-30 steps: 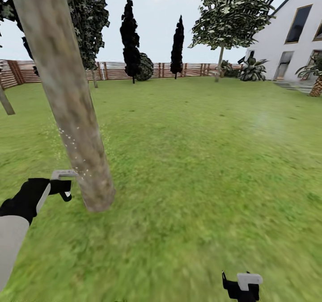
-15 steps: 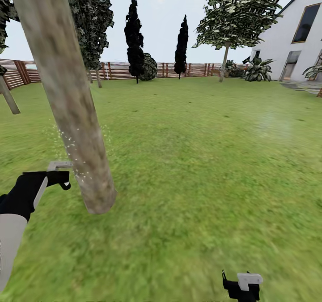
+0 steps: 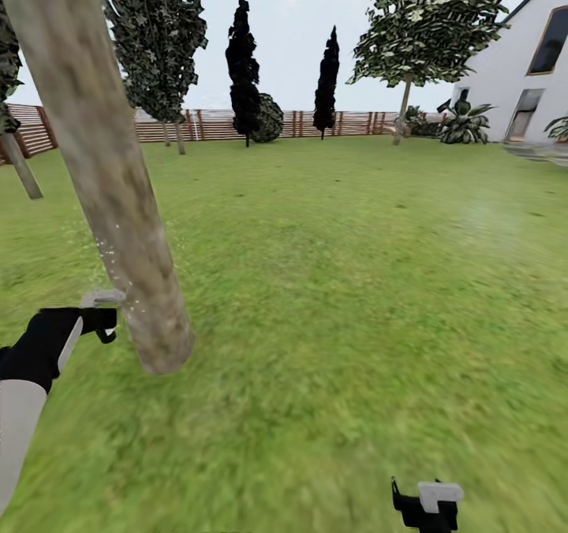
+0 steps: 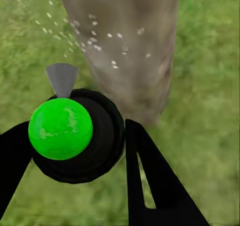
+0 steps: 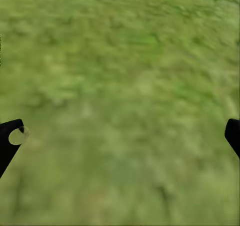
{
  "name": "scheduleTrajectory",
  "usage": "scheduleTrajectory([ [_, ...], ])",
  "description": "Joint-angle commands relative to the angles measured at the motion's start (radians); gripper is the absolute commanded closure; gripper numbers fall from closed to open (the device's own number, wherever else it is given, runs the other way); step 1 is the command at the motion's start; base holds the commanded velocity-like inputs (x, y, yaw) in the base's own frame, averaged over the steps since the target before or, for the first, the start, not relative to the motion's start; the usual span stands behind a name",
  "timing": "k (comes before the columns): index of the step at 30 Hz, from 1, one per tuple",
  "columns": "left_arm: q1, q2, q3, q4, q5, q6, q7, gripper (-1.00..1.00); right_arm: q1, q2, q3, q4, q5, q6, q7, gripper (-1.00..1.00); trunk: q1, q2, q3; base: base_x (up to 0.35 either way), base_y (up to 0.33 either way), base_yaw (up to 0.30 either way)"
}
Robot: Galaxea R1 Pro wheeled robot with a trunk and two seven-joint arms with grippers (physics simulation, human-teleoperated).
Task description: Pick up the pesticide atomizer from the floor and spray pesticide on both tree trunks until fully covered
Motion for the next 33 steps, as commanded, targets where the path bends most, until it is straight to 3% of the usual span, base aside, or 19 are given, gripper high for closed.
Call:
scheduleTrajectory([
  [1, 0.002, -0.001, -0.001, 0.004, 0.009, 0.000, 0.019, 1.00, 0.000, 0.000, 0.000, 0.000, 0.000, 0.000, 0.000, -1.00, 0.000, 0.000, 0.000, 0.000, -0.270, 0.276],
  [7, 0.004, -0.007, -0.002, 0.006, 0.013, 0.001, 0.033, 1.00, 0.000, 0.000, 0.000, 0.000, 0.000, 0.000, 0.000, -1.00, 0.000, 0.000, 0.000, 0.060, -0.270, 0.248],
  [17, 0.005, -0.006, -0.001, 0.046, 0.007, 0.001, 0.036, 1.00, 0.000, -0.001, 0.000, 0.000, 0.000, 0.000, -0.001, -1.00, 0.000, 0.000, 0.000, 0.180, -0.226, 0.006],
  [28, 0.005, -0.004, 0.001, 0.047, 0.007, 0.001, 0.037, 1.00, 0.000, -0.001, 0.000, 0.000, 0.000, 0.000, -0.001, -1.00, 0.000, 0.000, 0.000, 0.014, -0.270, 0.082],
  [33, 0.006, -0.005, -0.001, 0.047, 0.009, 0.001, 0.086, 1.00, 0.000, -0.001, 0.000, 0.000, 0.000, 0.000, 0.000, -1.00, 0.000, 0.000, 0.000, 0.218, -0.200, 0.236],
])
